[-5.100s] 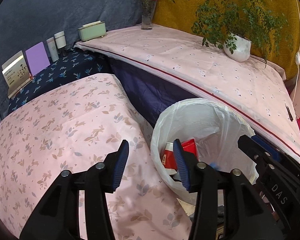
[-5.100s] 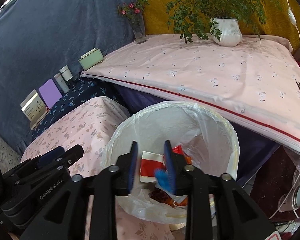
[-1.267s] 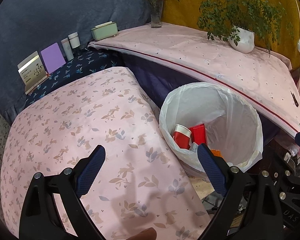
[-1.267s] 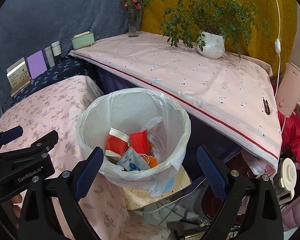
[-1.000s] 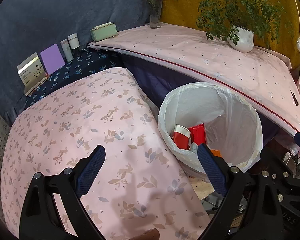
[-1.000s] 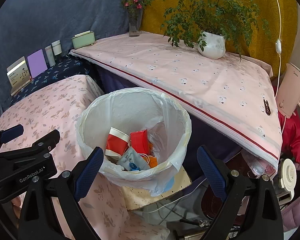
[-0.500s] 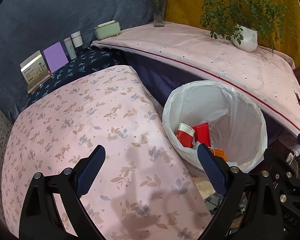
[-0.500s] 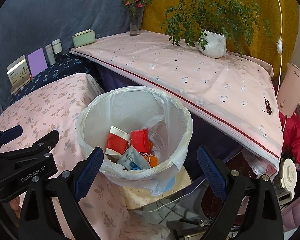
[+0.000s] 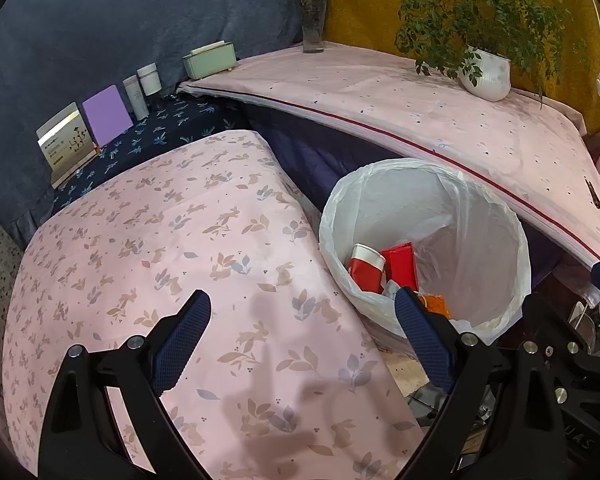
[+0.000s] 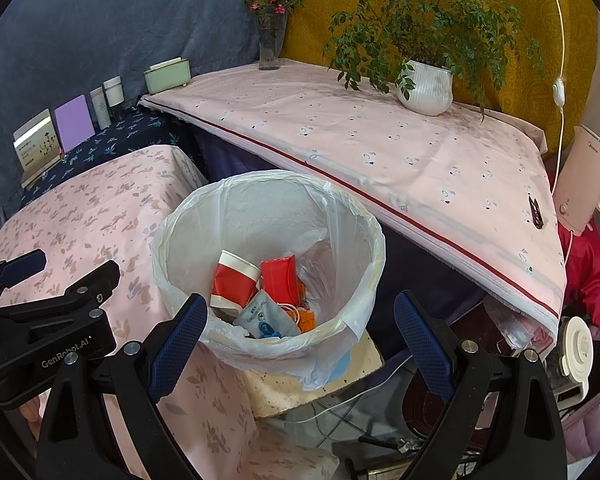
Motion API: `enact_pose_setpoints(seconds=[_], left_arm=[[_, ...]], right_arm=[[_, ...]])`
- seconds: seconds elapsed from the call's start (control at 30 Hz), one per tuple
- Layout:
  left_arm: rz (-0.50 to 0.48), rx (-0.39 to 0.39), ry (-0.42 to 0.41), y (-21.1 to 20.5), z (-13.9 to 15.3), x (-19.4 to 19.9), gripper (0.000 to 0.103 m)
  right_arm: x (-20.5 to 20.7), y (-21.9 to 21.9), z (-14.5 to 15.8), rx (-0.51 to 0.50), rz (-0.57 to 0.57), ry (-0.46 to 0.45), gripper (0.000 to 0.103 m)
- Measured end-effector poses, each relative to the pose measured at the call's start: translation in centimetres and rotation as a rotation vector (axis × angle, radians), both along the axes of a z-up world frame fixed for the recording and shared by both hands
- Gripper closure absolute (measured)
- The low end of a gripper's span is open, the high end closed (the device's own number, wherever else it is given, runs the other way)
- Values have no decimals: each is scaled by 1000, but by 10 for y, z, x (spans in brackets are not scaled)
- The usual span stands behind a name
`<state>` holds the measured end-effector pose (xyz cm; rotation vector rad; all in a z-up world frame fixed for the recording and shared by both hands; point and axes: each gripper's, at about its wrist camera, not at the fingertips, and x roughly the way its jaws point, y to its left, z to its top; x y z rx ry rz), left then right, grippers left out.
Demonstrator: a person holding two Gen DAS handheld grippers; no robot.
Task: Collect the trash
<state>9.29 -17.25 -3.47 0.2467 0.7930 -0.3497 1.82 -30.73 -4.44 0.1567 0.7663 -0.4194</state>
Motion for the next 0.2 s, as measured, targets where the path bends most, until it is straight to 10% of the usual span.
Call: enact_pose_setpoints(seconds=[0.2], left_arm=[[-7, -8, 13, 0, -1, 1, 14]], right_arm=[[-1, 0, -1, -2, 0, 1, 12]])
